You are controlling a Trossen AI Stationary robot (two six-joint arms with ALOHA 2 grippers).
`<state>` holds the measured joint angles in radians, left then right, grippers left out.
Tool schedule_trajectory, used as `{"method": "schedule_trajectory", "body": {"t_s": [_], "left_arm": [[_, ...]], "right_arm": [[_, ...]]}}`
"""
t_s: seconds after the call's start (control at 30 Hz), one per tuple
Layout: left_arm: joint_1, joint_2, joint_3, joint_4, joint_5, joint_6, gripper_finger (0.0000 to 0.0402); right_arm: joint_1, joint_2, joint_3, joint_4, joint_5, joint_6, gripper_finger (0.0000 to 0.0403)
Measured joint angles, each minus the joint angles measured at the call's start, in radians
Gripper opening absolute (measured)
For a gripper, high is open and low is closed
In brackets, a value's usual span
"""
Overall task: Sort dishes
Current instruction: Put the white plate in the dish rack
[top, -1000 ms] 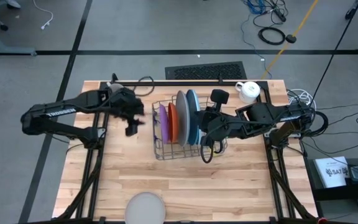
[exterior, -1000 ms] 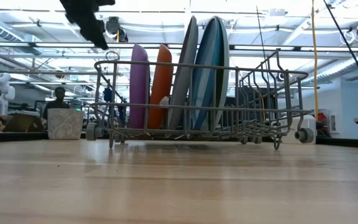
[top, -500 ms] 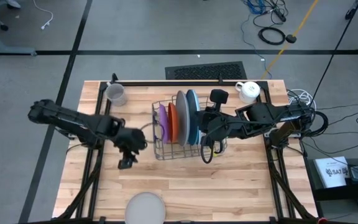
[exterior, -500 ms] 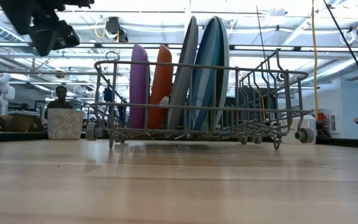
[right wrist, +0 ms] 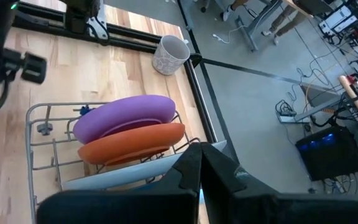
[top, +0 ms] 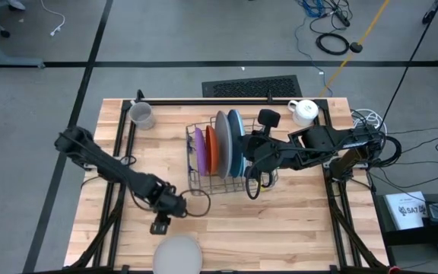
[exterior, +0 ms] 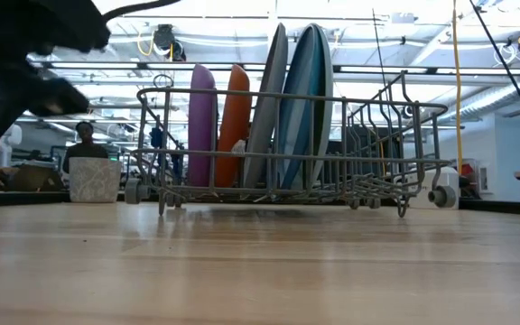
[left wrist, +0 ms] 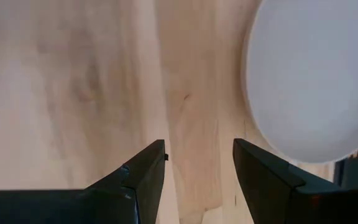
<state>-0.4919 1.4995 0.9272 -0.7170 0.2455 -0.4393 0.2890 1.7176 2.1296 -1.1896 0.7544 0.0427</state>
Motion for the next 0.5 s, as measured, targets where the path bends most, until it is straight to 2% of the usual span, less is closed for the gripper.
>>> {"method": "schedule_trajectory", "body": {"t_s": [0.17,0.33,0.5], "left_arm": [[-0.035,0.074,0.0,0.096,0.013,-0.001,0.019],[-0.049,0.099,0.0,0.212,0.051,-0.001,0.019],[-0.065,0.122,0.0,0.28,0.048,-0.001,0.019]], "right_arm": [[0.0,0.0,0.0,0.0,0.0,0.03,0.0],[0.006,0.0,0.0,-0.003,0.0,0.046,0.0],[0.017,0.0,0.0,-0.003,0.0,0.051,0.0]]}}
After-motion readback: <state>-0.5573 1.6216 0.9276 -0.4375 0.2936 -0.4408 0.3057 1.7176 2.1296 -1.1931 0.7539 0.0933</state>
